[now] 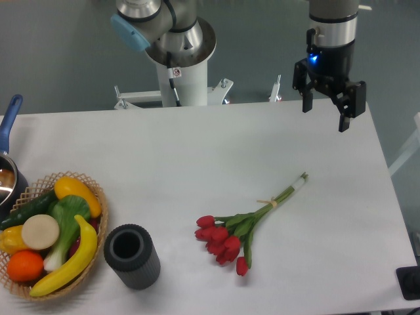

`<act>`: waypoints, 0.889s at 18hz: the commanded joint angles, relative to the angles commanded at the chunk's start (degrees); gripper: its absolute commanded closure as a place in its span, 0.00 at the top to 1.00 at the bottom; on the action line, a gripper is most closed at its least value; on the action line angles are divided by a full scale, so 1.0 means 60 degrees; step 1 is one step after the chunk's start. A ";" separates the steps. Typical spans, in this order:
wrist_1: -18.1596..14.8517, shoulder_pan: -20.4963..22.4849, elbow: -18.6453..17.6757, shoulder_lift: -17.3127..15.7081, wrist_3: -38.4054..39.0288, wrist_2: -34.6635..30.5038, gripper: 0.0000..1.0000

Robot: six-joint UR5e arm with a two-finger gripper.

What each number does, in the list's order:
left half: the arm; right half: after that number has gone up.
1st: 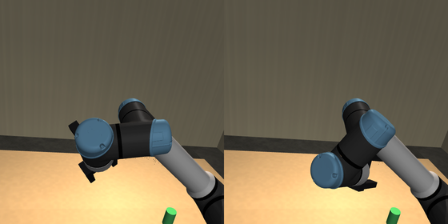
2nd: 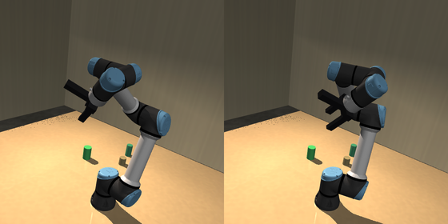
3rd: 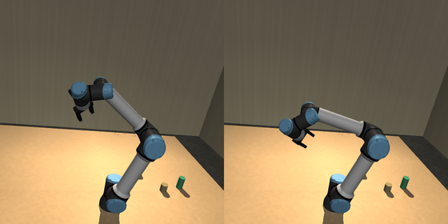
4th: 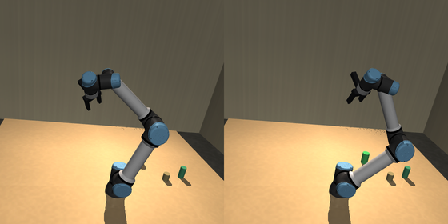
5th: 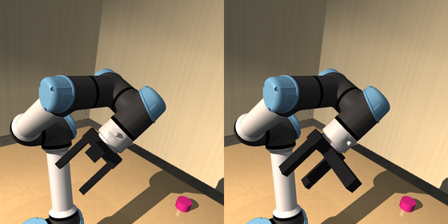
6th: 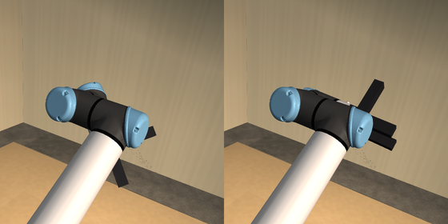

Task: Pick up the flowers from the table
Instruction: 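Open the gripper and begin moving toward the red tulip bunch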

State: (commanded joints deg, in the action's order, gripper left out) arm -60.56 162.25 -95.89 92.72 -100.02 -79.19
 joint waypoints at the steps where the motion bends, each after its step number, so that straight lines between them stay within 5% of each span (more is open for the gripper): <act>1: 0.0044 -0.0044 -0.0029 -0.0015 -0.0029 -0.0029 1.00; 7: 0.0262 -0.0103 -0.0102 0.0117 0.0642 0.0276 1.00; 11: 0.1667 -0.0161 -0.0732 0.0161 0.2542 0.0879 1.00; 16: 0.2533 -0.0629 -0.0674 0.0790 0.4640 0.1653 1.00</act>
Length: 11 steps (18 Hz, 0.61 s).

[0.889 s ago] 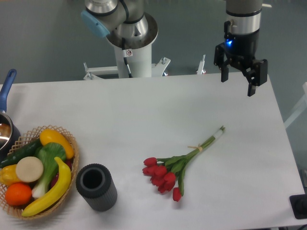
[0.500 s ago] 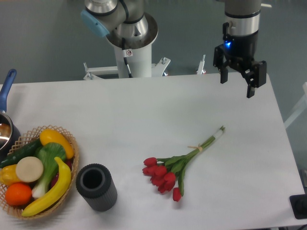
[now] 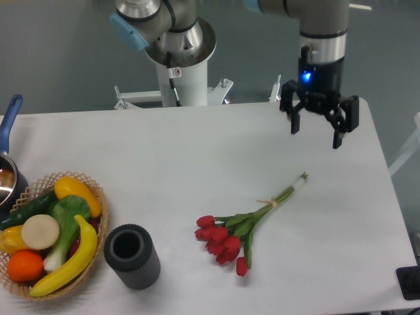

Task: Pick up the flowers from the table
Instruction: 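Open the gripper and begin moving toward the red tulip bunch, then lower the open gripper over the tulip stems near the twine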

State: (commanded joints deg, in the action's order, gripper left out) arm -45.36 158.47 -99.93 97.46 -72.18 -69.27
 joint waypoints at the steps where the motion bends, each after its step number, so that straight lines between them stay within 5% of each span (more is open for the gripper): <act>1: 0.0088 -0.0045 0.0058 0.0074 0.0337 0.0060 1.00; 11: 0.0382 -0.0968 0.0528 0.1393 0.1466 0.0046 1.00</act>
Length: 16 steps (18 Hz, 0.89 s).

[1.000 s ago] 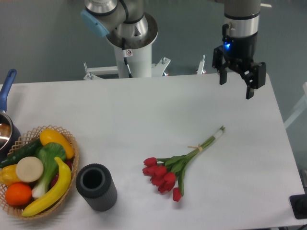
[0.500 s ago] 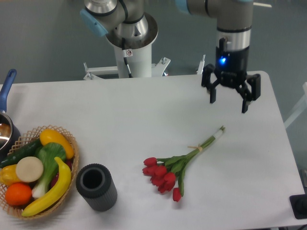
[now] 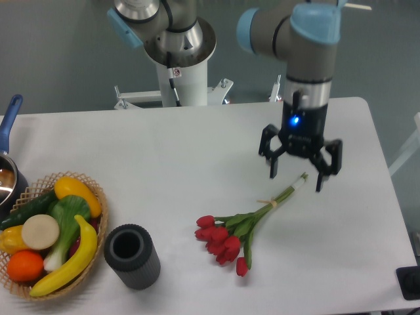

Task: Pick up the flowers from the table
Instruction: 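Lower the open gripper over the tulip stems near the twine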

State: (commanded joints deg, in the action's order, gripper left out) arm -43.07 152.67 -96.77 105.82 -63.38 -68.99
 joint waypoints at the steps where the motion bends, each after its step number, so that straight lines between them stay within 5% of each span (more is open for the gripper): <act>1: 0.0000 0.0000 0.0000 0.0044 0.0060 -0.0015 1.00; 5: -0.0248 0.0117 0.0015 0.0365 -0.0115 0.0000 1.00; 12: -0.2677 0.0233 0.0000 0.0644 -0.3889 -0.1330 1.00; 16: -0.2959 0.0249 0.0014 0.0791 -0.4349 -0.1421 1.00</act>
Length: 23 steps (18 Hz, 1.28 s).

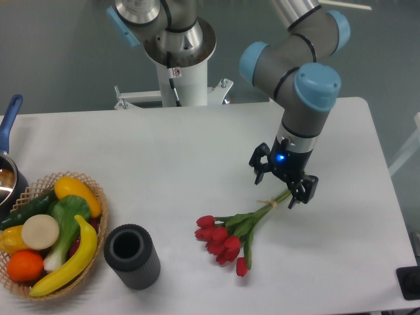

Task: Pick up the flowers from the table
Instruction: 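Lower the open gripper over the tulip stems near the twine, then align the gripper around the stems just below the flower heads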

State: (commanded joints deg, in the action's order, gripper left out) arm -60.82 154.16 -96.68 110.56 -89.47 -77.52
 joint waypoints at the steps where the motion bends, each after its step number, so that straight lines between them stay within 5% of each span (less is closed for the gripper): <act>1: 0.0044 0.0000 -0.0015 0.0087 0.0000 0.0014 1.00; 5: 0.0263 -0.0088 0.0117 0.0746 0.0190 0.0278 1.00; 8: 0.0964 -0.0219 0.0117 0.1156 0.0293 0.0278 1.00; 23: 0.1245 -0.0513 0.0000 0.1509 0.0894 0.0205 1.00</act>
State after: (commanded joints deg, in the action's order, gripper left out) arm -53.35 151.08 -96.68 119.62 -84.11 -76.29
